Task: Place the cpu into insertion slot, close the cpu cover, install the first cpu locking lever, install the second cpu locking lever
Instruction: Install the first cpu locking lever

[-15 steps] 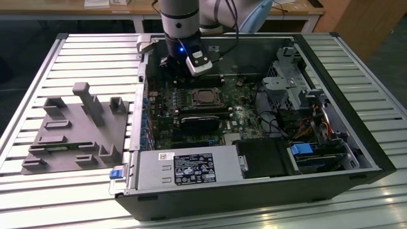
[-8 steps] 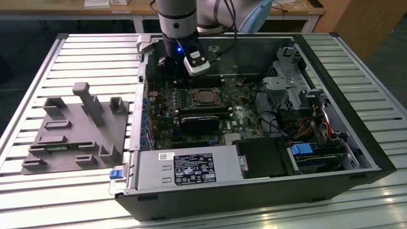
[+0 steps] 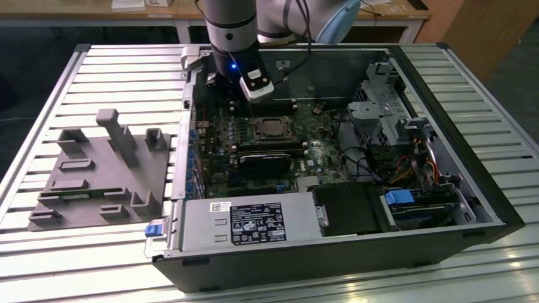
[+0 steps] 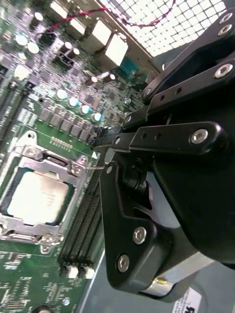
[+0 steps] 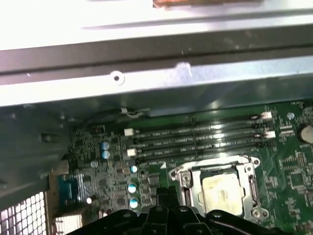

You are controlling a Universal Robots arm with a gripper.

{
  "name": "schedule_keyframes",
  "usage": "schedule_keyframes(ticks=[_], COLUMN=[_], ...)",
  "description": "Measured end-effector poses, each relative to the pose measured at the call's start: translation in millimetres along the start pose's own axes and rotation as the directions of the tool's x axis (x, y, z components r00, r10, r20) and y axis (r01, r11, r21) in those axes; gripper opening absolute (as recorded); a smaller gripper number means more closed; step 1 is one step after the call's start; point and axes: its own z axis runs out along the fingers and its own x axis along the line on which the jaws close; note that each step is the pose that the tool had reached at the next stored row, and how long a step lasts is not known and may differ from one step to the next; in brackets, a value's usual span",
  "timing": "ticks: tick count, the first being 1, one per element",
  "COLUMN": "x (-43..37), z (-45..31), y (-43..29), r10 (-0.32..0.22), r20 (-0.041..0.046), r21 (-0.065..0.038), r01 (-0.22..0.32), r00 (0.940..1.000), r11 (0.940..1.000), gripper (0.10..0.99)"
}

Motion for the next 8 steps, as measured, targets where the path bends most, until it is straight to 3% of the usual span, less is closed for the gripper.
schedule_keyframes(ticks=[2, 5, 8], x=[0.4, 0.5, 0.6], z=[0.0, 0.0, 0.0], y=[-0.1, -0.1, -0.1], r10=[0.002, 0.005, 0.006], r20=[-0.0027, -0.0083, -0.0111], r21=[-0.02, -0.059, -0.078], r01=[-0.002, -0.005, -0.007], r00=[1.0, 1.0, 0.9999], r11=[0.9998, 0.9983, 0.9969], gripper=[0.102, 0.102, 0.102])
